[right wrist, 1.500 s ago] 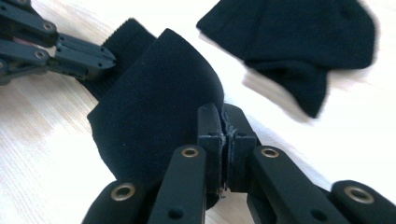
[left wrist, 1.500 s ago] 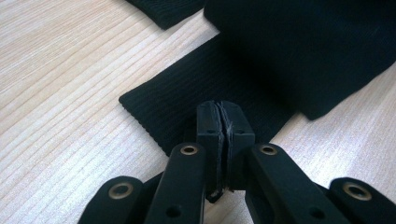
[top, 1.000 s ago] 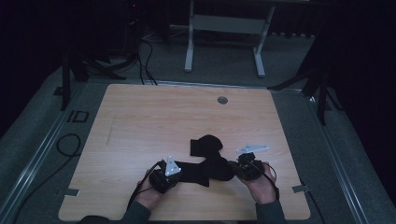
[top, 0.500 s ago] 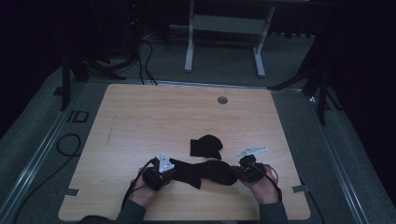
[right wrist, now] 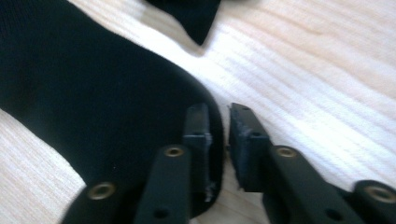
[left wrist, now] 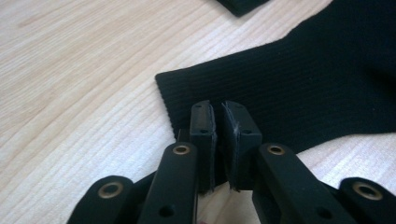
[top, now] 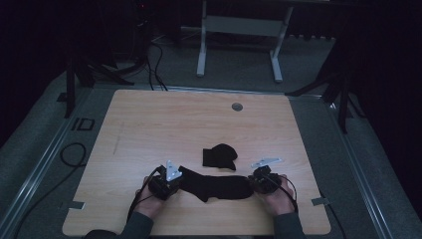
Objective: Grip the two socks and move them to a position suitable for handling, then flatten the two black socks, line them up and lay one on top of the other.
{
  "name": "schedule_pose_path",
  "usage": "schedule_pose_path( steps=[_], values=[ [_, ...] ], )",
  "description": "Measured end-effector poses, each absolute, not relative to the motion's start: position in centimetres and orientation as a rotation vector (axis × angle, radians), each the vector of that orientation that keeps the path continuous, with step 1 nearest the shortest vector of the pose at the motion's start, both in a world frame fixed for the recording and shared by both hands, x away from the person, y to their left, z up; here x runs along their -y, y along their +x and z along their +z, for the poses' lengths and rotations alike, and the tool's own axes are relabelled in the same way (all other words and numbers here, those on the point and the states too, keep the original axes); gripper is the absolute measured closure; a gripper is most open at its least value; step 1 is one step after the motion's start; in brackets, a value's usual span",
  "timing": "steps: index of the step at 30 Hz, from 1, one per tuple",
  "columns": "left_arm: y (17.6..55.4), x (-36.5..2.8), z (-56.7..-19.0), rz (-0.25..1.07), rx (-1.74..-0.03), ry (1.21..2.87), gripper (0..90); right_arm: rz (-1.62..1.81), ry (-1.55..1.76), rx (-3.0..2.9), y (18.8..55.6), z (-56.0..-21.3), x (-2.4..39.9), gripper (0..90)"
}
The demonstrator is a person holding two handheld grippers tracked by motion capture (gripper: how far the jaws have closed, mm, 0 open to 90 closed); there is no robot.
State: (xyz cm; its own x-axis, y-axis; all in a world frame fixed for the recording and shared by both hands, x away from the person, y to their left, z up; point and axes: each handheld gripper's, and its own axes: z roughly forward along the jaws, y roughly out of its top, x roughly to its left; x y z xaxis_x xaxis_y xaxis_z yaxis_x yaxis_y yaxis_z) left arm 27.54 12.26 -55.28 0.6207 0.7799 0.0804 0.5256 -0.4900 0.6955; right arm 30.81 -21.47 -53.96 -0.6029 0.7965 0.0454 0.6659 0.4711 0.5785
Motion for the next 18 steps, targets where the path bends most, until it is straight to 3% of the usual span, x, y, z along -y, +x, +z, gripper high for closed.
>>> schedule_pose_path(
  steps=[6,18],
  values=[
    [27.7,-13.1,-54.7,0.456,-1.026,2.106,69.5,0.892,1.22,-2.503,30.5,-52.9,21.3,61.3],
    [27.8,-13.8,-54.4,0.432,-1.072,2.042,60.4,0.994,1.216,-2.47,30.7,-52.2,21.0,57.4]
  ],
)
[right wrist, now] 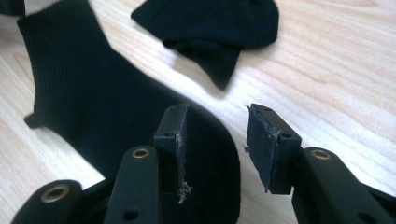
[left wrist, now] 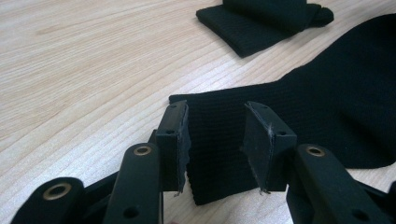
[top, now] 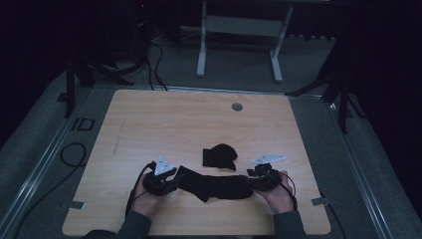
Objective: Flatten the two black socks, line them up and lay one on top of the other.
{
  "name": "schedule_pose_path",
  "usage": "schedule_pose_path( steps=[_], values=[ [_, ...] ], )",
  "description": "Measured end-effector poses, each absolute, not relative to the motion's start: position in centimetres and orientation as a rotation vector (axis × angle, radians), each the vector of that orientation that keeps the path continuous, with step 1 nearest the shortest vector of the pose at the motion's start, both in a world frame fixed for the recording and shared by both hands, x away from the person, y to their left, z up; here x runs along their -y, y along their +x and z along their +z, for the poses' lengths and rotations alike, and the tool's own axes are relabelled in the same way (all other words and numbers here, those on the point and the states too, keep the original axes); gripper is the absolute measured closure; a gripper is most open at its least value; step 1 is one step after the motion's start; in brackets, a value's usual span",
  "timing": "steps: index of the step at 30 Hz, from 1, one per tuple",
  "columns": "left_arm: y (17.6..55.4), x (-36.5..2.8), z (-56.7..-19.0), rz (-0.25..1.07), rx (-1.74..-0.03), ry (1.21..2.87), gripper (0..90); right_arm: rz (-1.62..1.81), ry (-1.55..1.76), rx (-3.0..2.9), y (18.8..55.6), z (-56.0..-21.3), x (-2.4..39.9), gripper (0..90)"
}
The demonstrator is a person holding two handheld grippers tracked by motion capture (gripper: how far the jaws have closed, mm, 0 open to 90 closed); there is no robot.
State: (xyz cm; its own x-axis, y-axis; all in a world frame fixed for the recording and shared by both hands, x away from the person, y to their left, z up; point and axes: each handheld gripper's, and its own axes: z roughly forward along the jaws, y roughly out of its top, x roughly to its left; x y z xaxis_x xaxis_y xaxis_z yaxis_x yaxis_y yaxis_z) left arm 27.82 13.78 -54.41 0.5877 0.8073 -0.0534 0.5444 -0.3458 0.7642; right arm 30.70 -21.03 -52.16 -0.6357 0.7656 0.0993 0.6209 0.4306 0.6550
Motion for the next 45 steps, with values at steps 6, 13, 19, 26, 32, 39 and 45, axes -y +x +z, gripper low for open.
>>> schedule_pose_path(
  steps=[6,13,19,26,32,39,45],
  values=[
    [27.9,-13.8,-54.4,0.427,-1.075,2.033,58.1,1.032,1.238,-2.427,31.2,-52.0,20.9,57.4],
    [28.0,-13.8,-54.6,0.432,-1.083,2.032,56.1,0.97,1.23,-2.405,32.0,-52.1,20.2,67.2],
    [28.0,-13.6,-54.7,0.421,-1.076,2.047,56.2,0.93,1.23,-2.405,33.0,-52.4,19.6,76.5],
    [28.0,-13.5,-54.8,0.417,-1.073,2.054,56.2,0.891,1.216,-2.393,35.5,-52.4,18.5,78.1],
    [28.1,-13.5,-54.9,0.419,-1.075,2.057,56.2,0.895,1.252,-2.386,37.9,-52.9,17.4,78.2],
    [28.1,-13.4,-54.9,0.415,-1.072,2.067,56.2,0.922,1.272,-2.349,40.0,-52.5,16.1,73.9],
    [28.1,-13.4,-55.0,0.411,-1.075,2.066,56.2,0.926,1.352,-2.344,41.5,-53.2,15.7,62.7]
  ],
)
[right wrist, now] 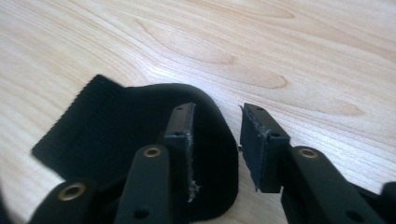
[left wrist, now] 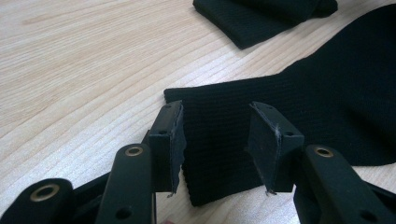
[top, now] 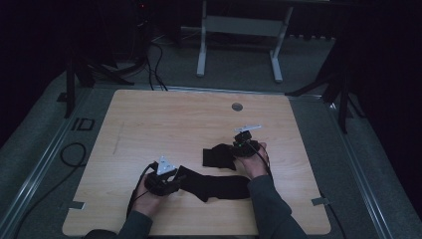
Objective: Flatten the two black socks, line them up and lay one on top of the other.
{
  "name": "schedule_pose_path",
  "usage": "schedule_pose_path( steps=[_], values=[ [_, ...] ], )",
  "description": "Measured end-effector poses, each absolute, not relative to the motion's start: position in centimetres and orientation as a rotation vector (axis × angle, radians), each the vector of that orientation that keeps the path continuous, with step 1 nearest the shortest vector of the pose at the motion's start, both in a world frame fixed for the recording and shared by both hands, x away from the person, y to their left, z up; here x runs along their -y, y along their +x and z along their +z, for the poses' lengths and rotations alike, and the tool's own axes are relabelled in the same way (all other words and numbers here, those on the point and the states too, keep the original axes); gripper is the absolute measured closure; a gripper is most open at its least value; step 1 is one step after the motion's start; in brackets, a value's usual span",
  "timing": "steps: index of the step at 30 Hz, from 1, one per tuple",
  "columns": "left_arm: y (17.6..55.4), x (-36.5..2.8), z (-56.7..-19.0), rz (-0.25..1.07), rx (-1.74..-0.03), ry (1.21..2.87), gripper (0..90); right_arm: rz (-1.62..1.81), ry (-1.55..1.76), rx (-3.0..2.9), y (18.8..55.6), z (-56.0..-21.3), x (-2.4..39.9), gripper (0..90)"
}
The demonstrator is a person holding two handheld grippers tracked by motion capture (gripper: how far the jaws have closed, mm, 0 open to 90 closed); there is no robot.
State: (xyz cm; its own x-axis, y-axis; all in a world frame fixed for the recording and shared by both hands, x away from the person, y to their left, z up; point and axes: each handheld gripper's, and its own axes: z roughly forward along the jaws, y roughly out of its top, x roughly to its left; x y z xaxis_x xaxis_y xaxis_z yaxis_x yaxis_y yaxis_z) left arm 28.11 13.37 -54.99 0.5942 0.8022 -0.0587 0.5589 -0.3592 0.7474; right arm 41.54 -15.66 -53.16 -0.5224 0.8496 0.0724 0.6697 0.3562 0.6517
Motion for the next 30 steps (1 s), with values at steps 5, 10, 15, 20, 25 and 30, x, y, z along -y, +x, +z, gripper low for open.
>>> schedule_pose_path(
  steps=[5,10,15,20,25,30],
  values=[
    [28.1,-13.4,-55.0,0.411,-1.075,2.069,56.2,0.871,1.392,-2.363,42.1,-54.3,15.5,66.0],
    [28.1,-13.3,-55.1,0.41,-1.075,2.072,56.2,0.901,1.398,-2.394,42.0,-54.3,15.3,77.9],
    [28.1,-13.3,-55.0,0.412,-1.077,2.072,56.1,0.919,1.391,-2.394,41.4,-53.8,15.0,85.8],
    [28.1,-13.3,-55.0,0.413,-1.077,2.07,56.2,0.935,1.331,-2.404,40.4,-53.0,14.4,85.9],
    [28.1,-13.3,-55.1,0.413,-1.076,2.072,56.1,0.985,1.293,-2.385,39.4,-51.6,14.1,86.0],
    [28.1,-13.3,-55.1,0.411,-1.075,2.077,56.1,1.024,1.277,-2.363,38.7,-50.2,14.5,86.1]
  ],
)
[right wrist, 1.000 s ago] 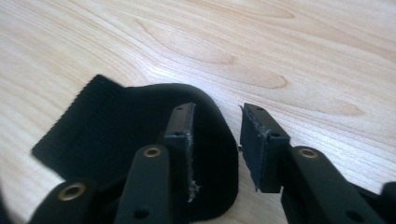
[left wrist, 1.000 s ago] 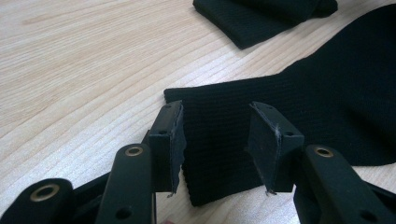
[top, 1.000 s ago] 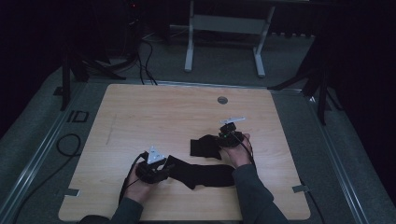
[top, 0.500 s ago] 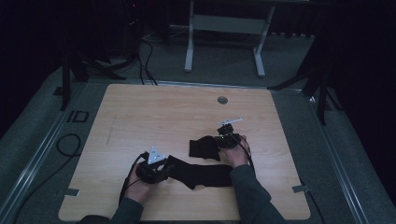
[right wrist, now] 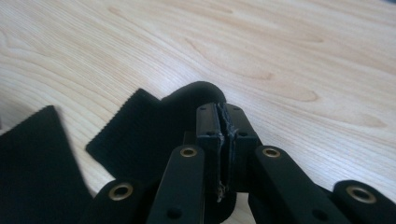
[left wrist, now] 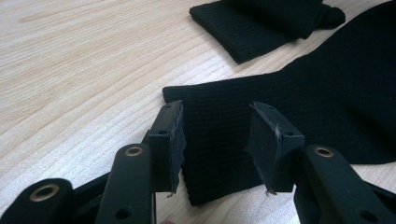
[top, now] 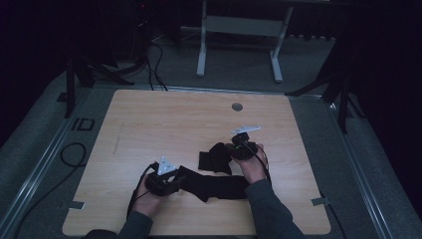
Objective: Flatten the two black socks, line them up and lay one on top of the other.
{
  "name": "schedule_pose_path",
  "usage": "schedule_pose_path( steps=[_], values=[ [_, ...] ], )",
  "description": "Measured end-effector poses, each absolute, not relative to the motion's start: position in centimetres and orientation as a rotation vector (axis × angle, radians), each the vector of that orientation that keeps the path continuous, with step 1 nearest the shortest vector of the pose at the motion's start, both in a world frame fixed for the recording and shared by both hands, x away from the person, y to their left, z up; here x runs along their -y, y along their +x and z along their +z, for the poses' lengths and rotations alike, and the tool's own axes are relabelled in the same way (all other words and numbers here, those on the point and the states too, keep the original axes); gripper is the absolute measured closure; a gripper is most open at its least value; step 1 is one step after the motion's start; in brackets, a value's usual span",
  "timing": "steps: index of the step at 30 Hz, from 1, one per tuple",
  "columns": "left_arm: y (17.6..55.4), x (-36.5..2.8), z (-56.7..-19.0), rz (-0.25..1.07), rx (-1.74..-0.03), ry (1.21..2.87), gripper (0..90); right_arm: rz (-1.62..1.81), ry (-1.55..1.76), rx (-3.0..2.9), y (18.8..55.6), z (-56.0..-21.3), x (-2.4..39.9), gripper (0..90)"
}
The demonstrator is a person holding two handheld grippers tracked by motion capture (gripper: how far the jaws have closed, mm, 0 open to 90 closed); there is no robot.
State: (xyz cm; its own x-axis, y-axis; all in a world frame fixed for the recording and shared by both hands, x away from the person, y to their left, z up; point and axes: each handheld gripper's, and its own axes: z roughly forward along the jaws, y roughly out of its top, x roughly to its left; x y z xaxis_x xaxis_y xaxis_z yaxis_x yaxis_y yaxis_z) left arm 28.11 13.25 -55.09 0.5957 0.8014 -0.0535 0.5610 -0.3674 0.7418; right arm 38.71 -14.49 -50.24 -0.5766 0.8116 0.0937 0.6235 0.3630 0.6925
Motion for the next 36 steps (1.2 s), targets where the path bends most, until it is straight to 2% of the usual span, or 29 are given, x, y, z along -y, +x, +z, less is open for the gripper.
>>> schedule_pose_path(
  steps=[6,17,36],
  values=[
    [28.1,-13.2,-55.1,0.406,-1.077,2.079,56.1,1.012,1.249,-2.331,37.7,-49.1,15.8,86.0],
    [28.1,-13.0,-55.2,0.403,-1.073,2.085,56.0,1.022,1.351,-2.249,38.0,-48.7,19.2,86.0],
    [28.2,-12.9,-55.4,0.399,-1.074,2.093,55.5,0.82,1.382,-2.227,37.9,-49.8,22.8,85.6]
  ],
)
